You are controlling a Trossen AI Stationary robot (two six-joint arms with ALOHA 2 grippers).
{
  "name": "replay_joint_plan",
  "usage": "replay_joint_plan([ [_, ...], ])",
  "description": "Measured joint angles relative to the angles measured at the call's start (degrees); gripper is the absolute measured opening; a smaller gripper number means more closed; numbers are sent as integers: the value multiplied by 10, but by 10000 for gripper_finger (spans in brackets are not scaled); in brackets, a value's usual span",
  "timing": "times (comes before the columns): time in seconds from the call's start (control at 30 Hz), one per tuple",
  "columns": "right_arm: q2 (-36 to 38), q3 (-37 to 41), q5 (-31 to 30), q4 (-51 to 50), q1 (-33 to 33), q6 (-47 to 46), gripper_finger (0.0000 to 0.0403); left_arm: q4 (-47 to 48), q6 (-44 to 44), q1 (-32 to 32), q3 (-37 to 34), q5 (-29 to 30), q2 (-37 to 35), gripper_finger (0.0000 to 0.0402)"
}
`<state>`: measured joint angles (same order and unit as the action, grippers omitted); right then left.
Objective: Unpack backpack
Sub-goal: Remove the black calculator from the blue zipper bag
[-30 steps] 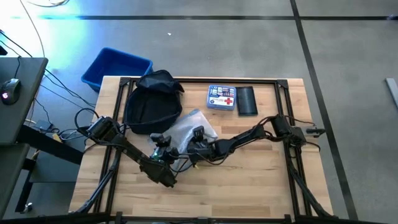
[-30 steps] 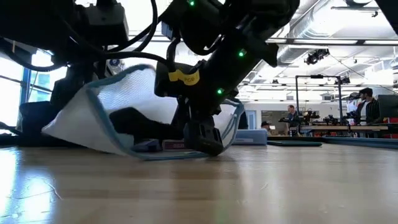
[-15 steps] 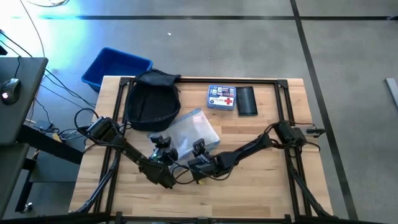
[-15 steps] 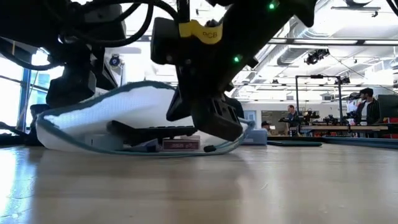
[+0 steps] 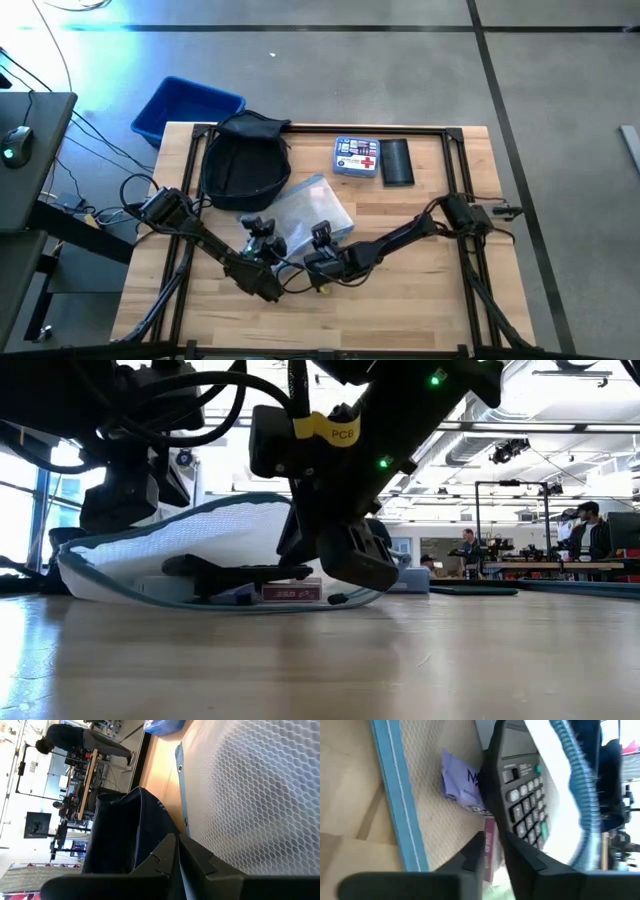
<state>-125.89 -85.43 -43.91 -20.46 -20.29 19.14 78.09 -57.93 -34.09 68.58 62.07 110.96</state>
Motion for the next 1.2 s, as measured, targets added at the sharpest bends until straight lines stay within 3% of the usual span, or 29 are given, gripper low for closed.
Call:
replay_joint_plan([
  [0.17, 0, 0, 4, 0, 13, 22, 139, -2, 0, -1, 0, 0, 0, 0],
  [0.33, -1, 0, 45, 6, 21, 57, 172, -2, 0, -1, 0, 0, 0, 0],
  [0.53, -8, 1, 10, 27, 44, 64, 174, -15, 3, -1, 0, 1, 0, 0],
  [0.97, -42, -1, 123, 124, 79, 109, 174, -59, 61, 0, 0, 6, 0, 0],
  [1.2, -69, -3, 100, 159, 81, 95, 161, -61, 60, -1, 0, 8, 0, 0],
])
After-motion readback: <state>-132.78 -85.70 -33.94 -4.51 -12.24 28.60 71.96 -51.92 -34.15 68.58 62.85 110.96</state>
